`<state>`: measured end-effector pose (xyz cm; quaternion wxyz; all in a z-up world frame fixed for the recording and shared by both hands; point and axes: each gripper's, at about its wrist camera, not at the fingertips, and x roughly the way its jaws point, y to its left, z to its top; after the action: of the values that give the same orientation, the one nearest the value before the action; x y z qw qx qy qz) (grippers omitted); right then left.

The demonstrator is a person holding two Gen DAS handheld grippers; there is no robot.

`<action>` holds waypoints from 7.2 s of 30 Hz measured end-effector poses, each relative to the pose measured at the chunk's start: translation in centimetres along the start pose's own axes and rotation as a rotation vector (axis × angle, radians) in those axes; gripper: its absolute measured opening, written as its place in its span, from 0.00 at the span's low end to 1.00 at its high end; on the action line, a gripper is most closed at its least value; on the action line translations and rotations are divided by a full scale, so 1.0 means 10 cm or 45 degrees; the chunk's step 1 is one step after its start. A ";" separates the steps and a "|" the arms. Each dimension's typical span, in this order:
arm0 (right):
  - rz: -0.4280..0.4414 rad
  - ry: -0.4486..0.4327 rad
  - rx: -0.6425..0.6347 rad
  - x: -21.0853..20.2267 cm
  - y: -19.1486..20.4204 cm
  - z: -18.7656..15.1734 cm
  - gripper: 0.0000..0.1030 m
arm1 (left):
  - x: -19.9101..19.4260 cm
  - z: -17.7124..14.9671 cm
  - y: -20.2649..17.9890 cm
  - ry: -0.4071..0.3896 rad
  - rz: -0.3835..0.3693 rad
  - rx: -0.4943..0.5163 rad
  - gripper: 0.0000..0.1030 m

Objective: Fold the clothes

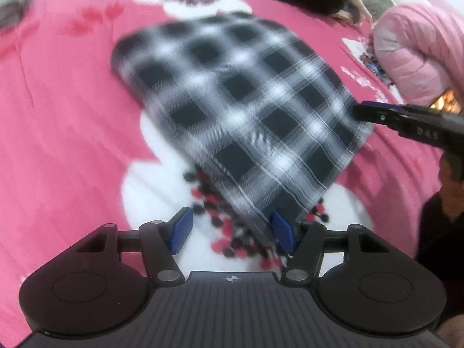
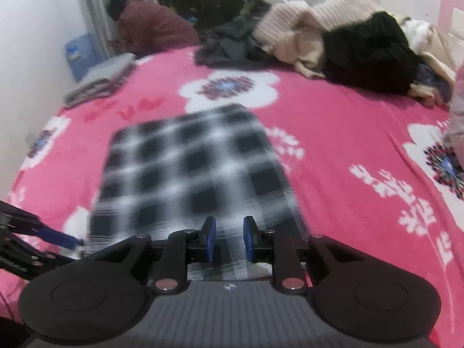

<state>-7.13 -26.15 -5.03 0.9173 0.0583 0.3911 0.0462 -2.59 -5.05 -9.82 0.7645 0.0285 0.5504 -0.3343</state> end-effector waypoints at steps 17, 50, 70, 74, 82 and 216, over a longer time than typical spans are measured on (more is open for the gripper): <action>0.208 -0.028 -0.687 0.05 1.04 -0.48 0.58 | 0.13 0.12 0.30 0.004 -0.369 -0.328 0.66; -0.102 -0.147 -0.815 0.25 1.52 -0.74 0.18 | 0.02 0.21 0.40 -0.090 -0.617 -0.539 0.66; -0.118 -0.263 -0.813 0.09 1.49 -0.58 0.15 | 0.66 0.67 0.22 -0.032 -0.686 -0.431 0.66; -0.120 -0.285 -0.795 0.05 1.47 -0.54 0.15 | 0.69 0.69 0.21 -0.050 -0.717 -0.445 0.66; -0.115 -0.294 -0.794 0.05 1.44 -0.54 0.14 | 0.77 0.64 0.27 -0.059 -0.716 -0.520 0.62; 1.167 0.147 -0.141 1.64 -0.09 1.93 0.26 | 0.51 0.55 0.77 -0.488 -0.651 -0.488 0.15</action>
<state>18.16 -26.30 -3.58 0.7809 0.1733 0.3723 0.4706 7.00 -3.79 -14.55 0.7369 -0.3166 0.4393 -0.4047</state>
